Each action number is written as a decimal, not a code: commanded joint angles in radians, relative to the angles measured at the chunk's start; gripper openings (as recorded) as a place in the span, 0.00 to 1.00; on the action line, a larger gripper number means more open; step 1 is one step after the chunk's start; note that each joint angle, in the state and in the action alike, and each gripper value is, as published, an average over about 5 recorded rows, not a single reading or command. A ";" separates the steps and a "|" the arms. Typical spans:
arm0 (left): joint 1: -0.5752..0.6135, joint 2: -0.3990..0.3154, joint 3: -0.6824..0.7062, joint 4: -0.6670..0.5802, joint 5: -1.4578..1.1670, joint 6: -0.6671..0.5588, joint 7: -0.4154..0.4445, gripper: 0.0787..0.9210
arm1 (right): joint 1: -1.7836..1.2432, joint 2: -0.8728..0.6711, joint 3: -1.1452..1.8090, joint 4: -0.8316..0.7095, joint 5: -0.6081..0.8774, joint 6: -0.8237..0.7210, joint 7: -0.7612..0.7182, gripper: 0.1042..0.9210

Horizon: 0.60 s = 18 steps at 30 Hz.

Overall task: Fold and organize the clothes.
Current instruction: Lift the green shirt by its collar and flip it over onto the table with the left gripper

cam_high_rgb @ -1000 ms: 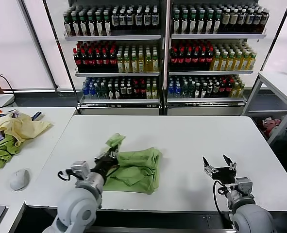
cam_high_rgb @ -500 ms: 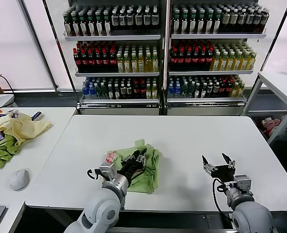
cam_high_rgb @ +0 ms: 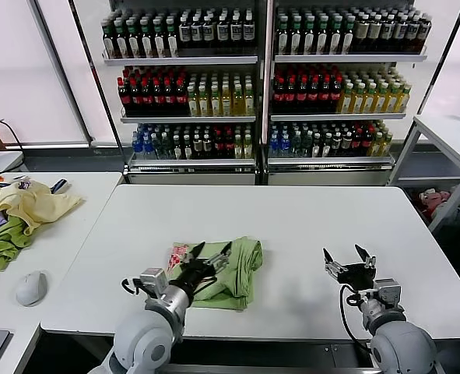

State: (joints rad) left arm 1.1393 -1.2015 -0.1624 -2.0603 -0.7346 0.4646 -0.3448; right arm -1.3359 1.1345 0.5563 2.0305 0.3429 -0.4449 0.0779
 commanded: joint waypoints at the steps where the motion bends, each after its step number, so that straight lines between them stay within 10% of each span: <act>1: 0.011 0.046 -0.108 0.232 0.271 -0.059 -0.068 0.87 | 0.003 0.006 -0.001 -0.003 -0.003 0.000 0.001 0.88; 18: 0.052 0.011 -0.042 0.224 0.267 0.016 -0.068 0.88 | 0.009 0.012 0.008 0.002 -0.004 -0.005 0.003 0.88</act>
State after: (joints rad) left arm 1.1770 -1.1900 -0.2101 -1.8670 -0.5126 0.4618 -0.3992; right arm -1.3281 1.1453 0.5637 2.0315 0.3391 -0.4494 0.0809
